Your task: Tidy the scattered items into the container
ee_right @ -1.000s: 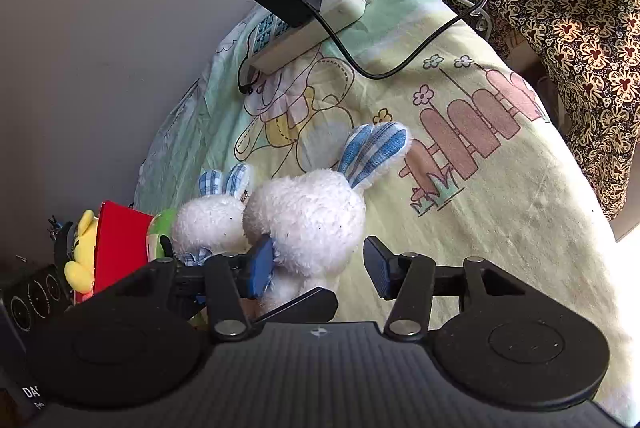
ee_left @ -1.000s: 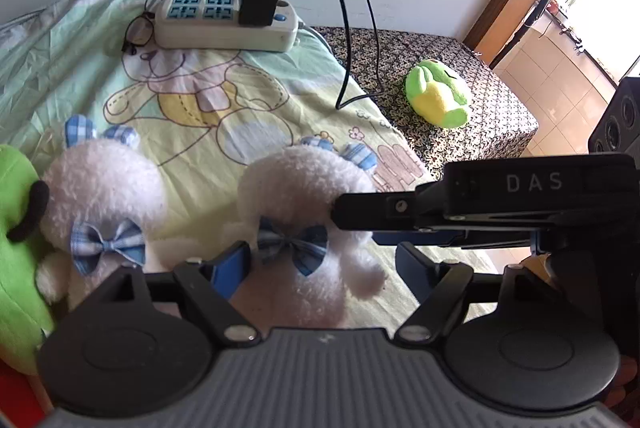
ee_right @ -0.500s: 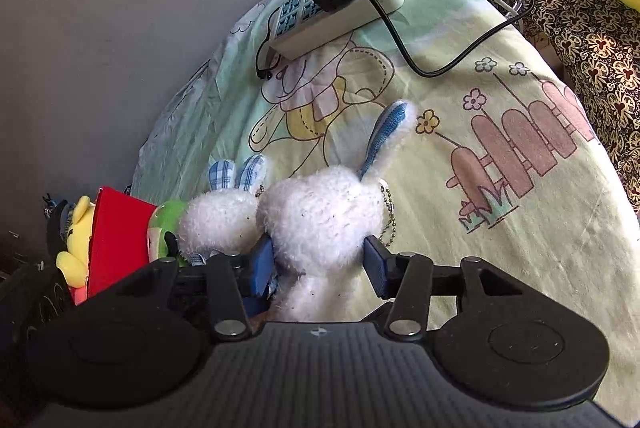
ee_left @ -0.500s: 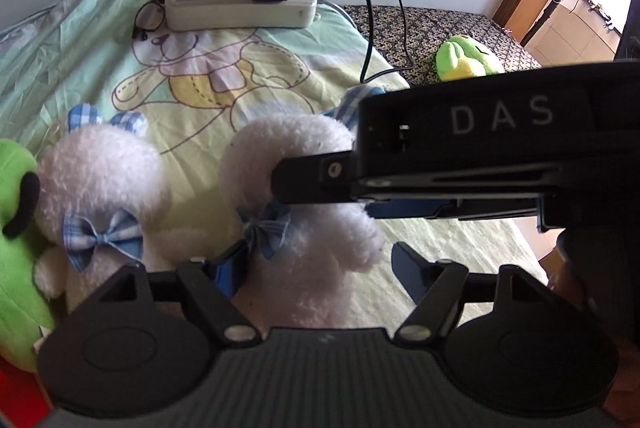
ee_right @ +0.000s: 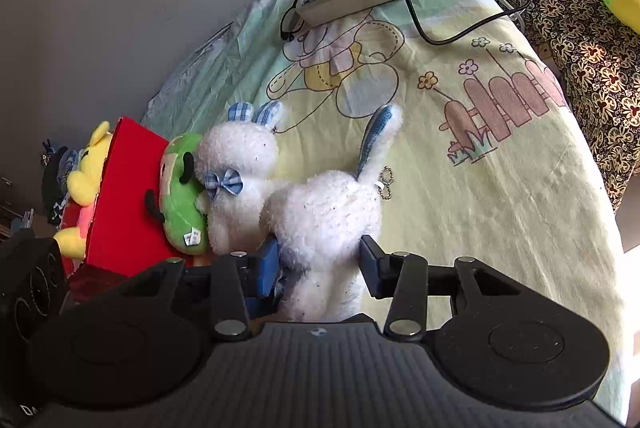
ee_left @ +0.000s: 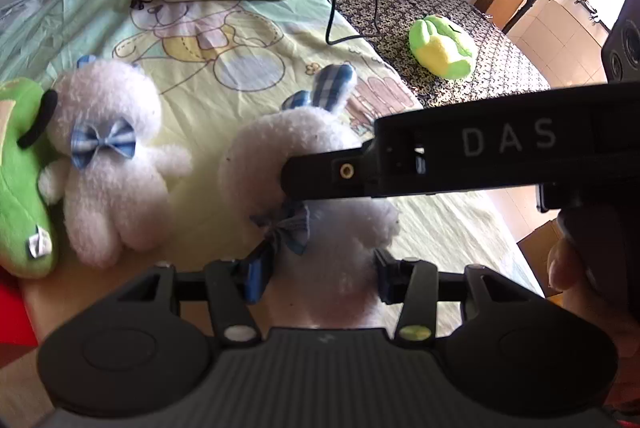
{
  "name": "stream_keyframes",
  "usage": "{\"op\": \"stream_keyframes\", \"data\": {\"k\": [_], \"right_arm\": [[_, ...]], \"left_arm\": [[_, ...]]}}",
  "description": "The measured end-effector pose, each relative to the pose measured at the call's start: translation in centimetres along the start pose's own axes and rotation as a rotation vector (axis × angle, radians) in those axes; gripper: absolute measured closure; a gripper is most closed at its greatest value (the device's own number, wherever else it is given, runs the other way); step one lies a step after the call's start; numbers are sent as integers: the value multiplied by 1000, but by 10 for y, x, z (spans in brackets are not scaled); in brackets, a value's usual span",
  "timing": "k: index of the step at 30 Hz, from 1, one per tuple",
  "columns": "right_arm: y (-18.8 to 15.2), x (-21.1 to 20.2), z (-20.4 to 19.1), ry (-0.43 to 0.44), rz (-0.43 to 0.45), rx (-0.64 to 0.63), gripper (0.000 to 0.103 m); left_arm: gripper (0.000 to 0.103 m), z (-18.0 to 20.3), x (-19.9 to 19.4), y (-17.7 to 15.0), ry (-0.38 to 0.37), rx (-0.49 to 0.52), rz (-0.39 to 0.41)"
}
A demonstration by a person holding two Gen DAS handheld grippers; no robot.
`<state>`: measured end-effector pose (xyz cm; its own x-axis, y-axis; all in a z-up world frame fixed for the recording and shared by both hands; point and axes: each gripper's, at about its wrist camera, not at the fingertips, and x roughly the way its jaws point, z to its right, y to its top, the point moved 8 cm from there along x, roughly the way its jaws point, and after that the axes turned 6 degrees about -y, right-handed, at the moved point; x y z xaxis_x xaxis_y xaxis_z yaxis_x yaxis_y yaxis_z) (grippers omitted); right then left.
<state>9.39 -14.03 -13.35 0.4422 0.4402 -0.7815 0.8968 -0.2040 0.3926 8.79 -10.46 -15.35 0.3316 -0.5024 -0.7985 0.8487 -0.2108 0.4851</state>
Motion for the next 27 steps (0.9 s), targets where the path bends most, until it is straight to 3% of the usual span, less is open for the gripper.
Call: {"op": "stream_keyframes", "data": {"k": [6, 9, 13, 14, 18, 23, 27], "right_arm": [[-35, -3, -21, 6, -82, -73, 58], [-42, -3, -33, -27, -69, -144, 55], [-40, 1, -36, -60, -54, -156, 48], [-39, 2, -35, -67, -54, -147, 47], [-40, 7, -30, -68, -80, -104, 45], [-49, 8, -31, -68, -104, -109, 57], [-50, 1, -42, -51, -93, -155, 58]], "left_arm": [[55, 5, -23, -47, -18, -17, -35], [53, 1, -29, -61, -13, -30, -38], [34, -7, -27, -60, 7, -67, -15], [34, -8, -24, -58, 25, -62, -10], [40, -6, -16, -51, 21, -56, -5], [55, 1, -15, -52, 38, -22, -11], [55, 3, -25, -54, 21, -44, 2]]}}
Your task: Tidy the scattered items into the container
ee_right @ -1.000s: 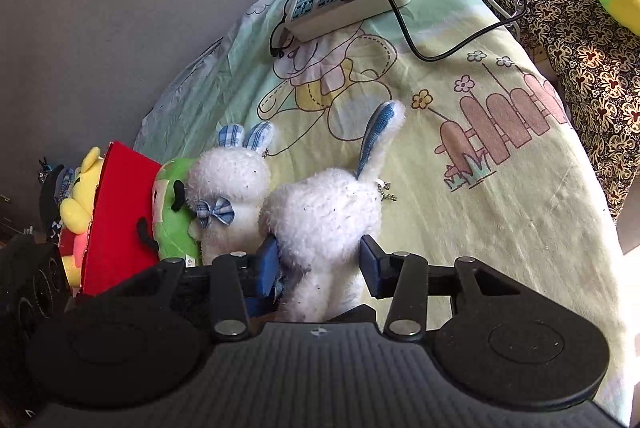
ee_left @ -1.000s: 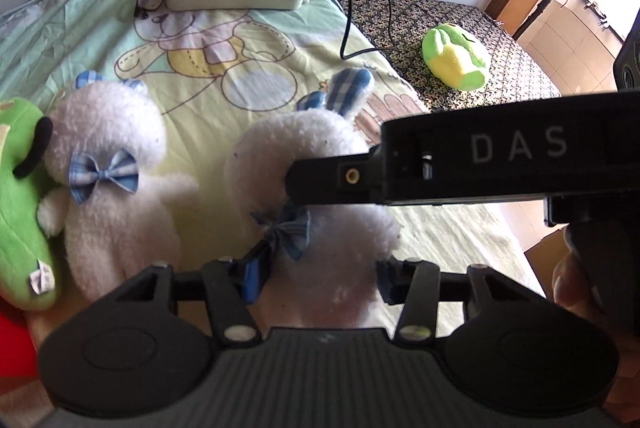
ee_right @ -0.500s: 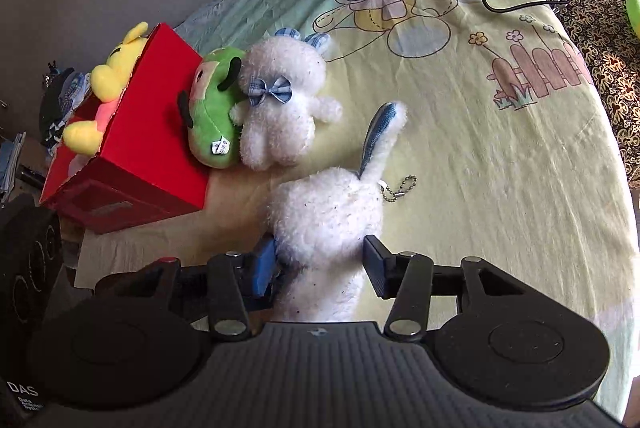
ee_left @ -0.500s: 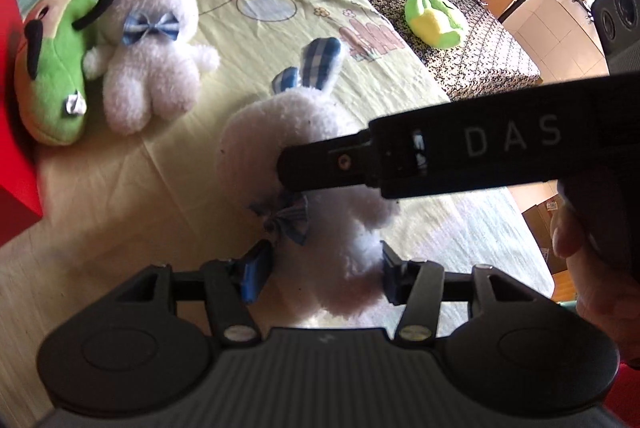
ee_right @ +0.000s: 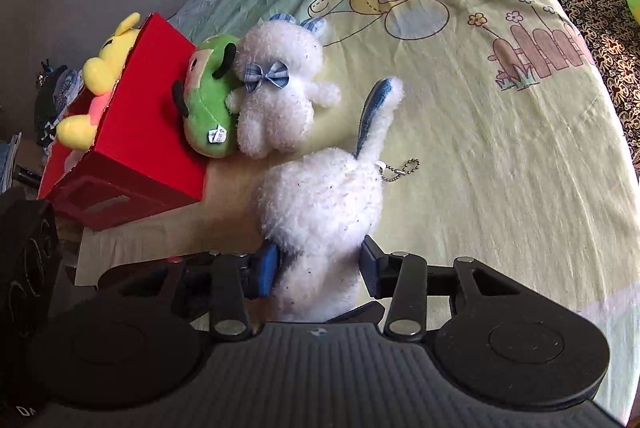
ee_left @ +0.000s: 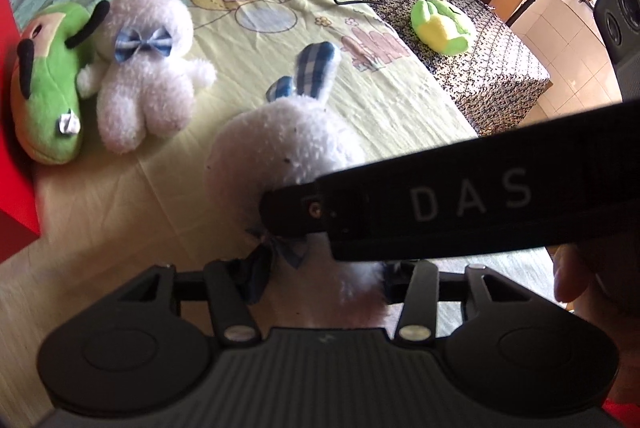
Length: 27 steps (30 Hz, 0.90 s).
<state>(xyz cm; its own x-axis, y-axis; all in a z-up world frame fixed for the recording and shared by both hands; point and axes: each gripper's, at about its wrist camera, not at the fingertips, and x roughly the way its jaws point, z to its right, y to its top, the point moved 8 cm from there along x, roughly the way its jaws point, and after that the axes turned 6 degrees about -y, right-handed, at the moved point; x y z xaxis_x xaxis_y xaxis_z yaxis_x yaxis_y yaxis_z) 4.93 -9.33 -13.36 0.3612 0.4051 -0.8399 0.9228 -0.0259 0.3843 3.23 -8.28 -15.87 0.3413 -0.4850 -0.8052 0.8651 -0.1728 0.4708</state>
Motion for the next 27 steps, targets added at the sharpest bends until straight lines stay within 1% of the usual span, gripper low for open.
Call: {"op": "stream_keyframes", "data": {"k": [3, 6, 11, 13, 16, 20, 23, 27], "right_arm": [[1, -9, -10, 19, 9, -34, 58], [6, -22, -21, 57, 29, -63, 58], [20, -43, -44, 145, 84, -90, 58], [26, -52, -58, 174, 118, -110, 58], [33, -68, -83, 205, 184, -156, 58], [49, -85, -121, 231, 269, -225, 58], [61, -86, -152, 243, 314, -265, 58], [73, -75, -194, 249, 345, -305, 58]], "left_arm": [[55, 0, -14, -1, -1, -17, 24], [55, 2, -30, 3, 6, -19, 58], [55, 5, -69, 15, 49, -7, 155], [55, 2, -86, 21, 56, -17, 197], [55, -5, -118, 31, 62, -22, 268], [55, -15, -158, 45, 94, 7, 363], [55, -31, -187, 52, 124, 27, 416], [55, -63, -221, 56, 147, 33, 450]]}}
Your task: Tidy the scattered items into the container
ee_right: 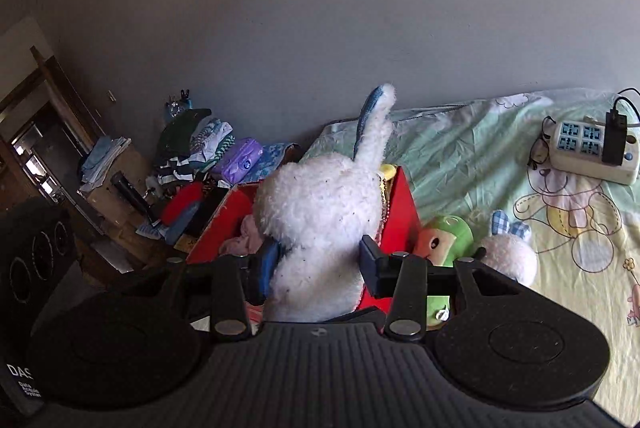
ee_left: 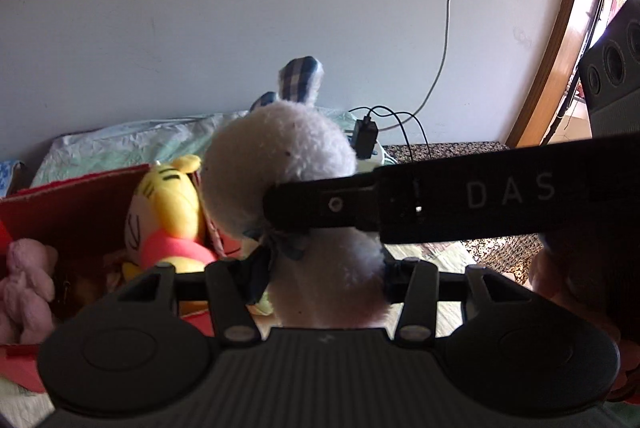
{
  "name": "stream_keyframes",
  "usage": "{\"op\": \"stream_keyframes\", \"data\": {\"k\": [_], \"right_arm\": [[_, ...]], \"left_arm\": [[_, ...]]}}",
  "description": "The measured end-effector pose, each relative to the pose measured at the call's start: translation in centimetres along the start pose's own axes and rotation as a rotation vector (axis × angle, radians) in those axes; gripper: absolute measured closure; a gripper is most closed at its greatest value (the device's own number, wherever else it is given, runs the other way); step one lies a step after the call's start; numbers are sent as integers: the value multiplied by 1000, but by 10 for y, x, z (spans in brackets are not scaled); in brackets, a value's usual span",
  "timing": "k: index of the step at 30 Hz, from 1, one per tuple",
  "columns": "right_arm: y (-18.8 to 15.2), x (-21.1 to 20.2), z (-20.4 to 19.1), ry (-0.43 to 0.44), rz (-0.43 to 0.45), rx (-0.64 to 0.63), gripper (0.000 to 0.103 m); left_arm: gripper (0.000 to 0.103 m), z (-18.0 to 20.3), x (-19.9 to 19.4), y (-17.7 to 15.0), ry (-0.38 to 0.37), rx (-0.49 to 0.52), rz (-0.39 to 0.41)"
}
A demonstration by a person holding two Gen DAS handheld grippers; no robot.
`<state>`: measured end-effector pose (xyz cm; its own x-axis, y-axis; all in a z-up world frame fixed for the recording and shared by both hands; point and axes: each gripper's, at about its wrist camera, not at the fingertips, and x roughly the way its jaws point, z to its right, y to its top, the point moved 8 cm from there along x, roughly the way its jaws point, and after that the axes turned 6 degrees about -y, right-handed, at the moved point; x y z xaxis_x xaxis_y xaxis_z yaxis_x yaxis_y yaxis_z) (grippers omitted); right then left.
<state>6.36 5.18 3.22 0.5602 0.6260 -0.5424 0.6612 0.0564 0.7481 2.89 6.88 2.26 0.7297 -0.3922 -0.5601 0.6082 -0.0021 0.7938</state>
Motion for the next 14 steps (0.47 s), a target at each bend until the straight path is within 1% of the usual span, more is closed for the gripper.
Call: {"op": "stream_keyframes", "data": {"k": [3, 6, 11, 14], "right_arm": [[7, 24, -24, 3, -8, -28, 58], [8, 53, -44, -19, -38, -52, 58], [-1, 101, -68, -73, -98, -91, 58], [-8, 126, -74, -109, -139, -89, 58]], "left_arm": [[55, -30, -13, 5, 30, 15, 9], [55, -64, -18, 2, 45, 6, -7], [55, -121, -15, -12, 43, -42, -62], [55, -146, -8, -23, 41, -67, -102]]}}
